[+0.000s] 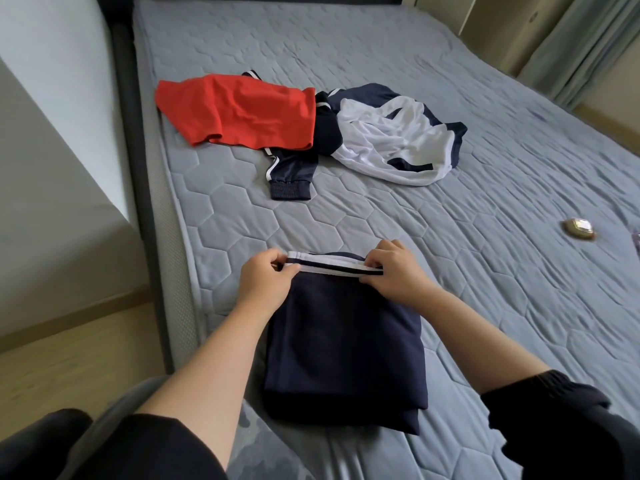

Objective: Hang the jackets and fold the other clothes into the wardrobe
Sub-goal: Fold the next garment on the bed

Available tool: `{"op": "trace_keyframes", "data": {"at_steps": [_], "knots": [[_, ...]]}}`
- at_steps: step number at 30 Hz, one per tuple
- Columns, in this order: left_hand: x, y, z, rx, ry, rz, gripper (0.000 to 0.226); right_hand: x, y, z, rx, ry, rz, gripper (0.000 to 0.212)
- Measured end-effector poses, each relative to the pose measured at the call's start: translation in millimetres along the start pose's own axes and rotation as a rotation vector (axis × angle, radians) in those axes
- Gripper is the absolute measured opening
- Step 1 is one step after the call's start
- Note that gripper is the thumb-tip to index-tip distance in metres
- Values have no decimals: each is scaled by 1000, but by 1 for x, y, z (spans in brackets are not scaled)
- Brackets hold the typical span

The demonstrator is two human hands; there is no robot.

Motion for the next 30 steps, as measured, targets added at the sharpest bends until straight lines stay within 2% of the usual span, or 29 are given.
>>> {"op": "trace_keyframes", "data": {"at_steps": [3, 6, 8, 11, 16, 20, 23, 27, 30], "knots": [[0, 5, 0, -8, 64, -143, 17, 2, -1, 1, -80, 5, 121, 12], [-4, 2, 0, 70, 91, -197, 18, 1, 0, 2, -163, -10, 168, 17], [-8, -1, -2, 163, 61, -200, 17, -3, -3, 3, -178, -19, 126, 24], [-13, -4, -3, 344, 1, -225, 27, -10, -8, 3, -183, 13, 117, 34], [-22, -5, -7, 190, 25, -66, 18, -16, -7, 1, -198, 36, 163, 40], [-28, -7, -8, 190, 77, -19, 21, -11, 6, 5, -294, 75, 262, 21], [-31, -11, -7, 210, 71, 1, 23, -11, 24, 1, -361, 99, 322, 20], [-31, -17, -6, 226, 45, 9, 24, -9, 56, -11, -511, -3, 594, 14], [-32, -21, -4, 239, 24, -17, 25, -8, 78, -21, -620, -75, 973, 21]]}}
Point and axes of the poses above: each hand's wrist, its own z-axis towards the middle knuckle, its own x-axis out of the back of the hand, y = z × x, the point moved 1 cm from there along z, towards the middle knuckle, and after that the axes turned 8 degrees about y, right-handed, at the moved point
